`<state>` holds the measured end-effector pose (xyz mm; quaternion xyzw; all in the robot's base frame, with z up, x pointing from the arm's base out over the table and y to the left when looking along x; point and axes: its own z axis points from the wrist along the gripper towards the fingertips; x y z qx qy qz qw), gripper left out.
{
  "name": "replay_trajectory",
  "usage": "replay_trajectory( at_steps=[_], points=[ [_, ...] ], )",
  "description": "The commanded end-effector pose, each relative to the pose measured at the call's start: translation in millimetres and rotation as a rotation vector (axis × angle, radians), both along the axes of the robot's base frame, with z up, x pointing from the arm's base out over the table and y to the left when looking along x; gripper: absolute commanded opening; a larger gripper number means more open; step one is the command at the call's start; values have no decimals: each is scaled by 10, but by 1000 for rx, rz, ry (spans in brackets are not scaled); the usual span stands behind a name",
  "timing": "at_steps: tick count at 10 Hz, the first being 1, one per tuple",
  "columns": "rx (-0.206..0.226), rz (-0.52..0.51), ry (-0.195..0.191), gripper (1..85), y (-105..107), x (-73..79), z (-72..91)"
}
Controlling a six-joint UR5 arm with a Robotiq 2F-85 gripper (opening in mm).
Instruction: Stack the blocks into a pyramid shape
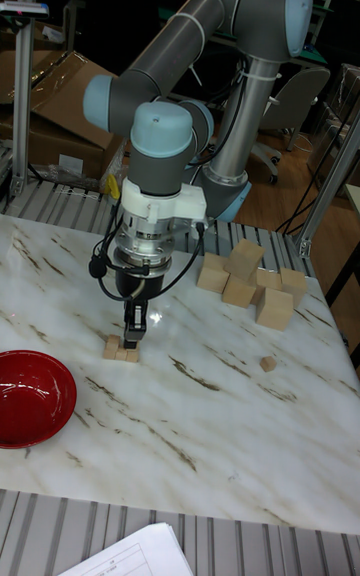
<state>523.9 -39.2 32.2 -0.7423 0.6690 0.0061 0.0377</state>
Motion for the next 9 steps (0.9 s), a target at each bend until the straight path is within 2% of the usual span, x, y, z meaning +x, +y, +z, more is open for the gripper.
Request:
replay_trajectory(
  at_steps=[1,9],
  points=[
    [9,-8,-5,123,26,15,2],
    [10,-11,-8,123,21,14,-16]
  ],
)
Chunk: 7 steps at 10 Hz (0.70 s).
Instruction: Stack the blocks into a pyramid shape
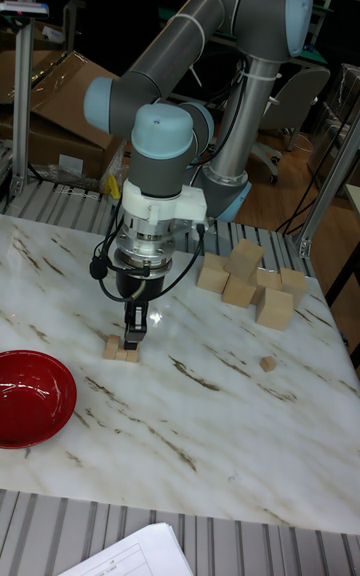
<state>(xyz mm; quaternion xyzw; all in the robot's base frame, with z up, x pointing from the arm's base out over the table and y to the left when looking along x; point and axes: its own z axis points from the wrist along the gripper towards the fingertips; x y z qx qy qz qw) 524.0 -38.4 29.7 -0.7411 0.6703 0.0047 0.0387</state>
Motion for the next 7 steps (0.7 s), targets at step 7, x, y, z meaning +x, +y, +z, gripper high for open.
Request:
replay_trajectory(
  at_steps=[7],
  points=[
    [15,-6,-4,190,22,12,7]
  ],
)
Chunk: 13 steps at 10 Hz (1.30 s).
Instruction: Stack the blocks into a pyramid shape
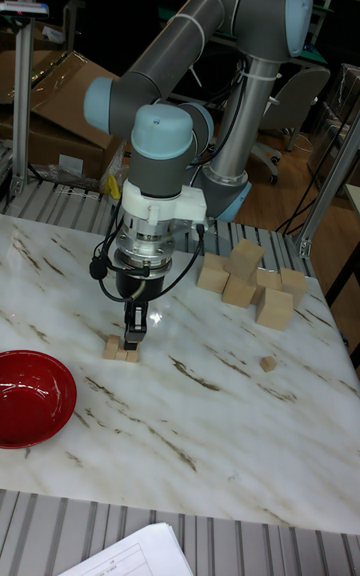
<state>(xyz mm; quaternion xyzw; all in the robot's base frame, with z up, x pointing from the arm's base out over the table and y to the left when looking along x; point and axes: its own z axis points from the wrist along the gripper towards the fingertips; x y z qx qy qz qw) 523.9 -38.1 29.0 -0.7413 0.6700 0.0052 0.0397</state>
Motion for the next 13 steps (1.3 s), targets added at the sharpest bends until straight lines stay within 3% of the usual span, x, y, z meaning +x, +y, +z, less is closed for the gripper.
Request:
replay_trajectory(
  at_steps=[1,4,10,13],
  points=[
    [19,-1,-4,217,24,13,20],
    [32,9,1,343,54,-1,29],
    [35,15,-1,367,23,9,37],
    [60,5,11,433,90,-24,53]
  ],
)
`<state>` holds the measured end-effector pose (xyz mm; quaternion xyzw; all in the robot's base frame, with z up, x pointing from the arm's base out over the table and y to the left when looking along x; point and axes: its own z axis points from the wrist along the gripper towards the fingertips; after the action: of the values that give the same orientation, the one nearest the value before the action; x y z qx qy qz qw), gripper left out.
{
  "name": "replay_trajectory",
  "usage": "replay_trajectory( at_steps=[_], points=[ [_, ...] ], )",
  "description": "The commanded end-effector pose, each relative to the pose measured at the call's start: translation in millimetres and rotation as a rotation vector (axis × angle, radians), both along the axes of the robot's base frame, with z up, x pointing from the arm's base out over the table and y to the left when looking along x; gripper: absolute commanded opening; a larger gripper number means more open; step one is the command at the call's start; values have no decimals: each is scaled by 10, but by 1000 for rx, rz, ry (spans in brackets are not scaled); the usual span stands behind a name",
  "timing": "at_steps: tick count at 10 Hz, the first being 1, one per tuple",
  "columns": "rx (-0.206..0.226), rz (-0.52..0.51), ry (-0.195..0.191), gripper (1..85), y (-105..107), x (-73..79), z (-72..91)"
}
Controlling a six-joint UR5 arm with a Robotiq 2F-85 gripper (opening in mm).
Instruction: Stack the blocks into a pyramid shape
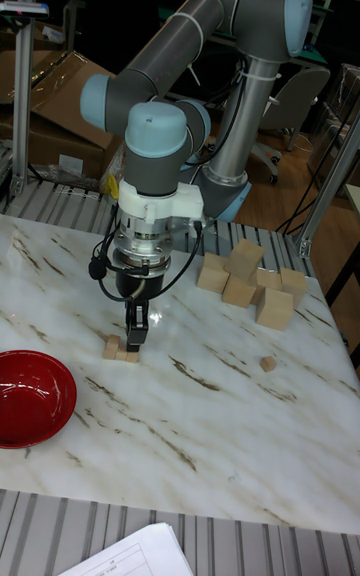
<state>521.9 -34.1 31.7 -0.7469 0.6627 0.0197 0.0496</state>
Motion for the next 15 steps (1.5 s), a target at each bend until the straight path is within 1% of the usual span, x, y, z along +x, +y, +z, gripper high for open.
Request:
replay_trajectory(
  at_steps=[1,4,6,8,10,13,14,15],
  points=[
    [28,-14,5,450,60,-8,32],
    [31,-20,20,510,80,-49,41],
    [28,-32,24,513,78,-67,46],
    [44,-55,35,517,118,-98,59],
    [51,-71,40,517,146,-111,61],
    [43,-75,34,520,184,-108,38],
    [31,-71,30,520,181,-101,4],
    [6,-62,32,517,142,-109,-17]
  ],
)
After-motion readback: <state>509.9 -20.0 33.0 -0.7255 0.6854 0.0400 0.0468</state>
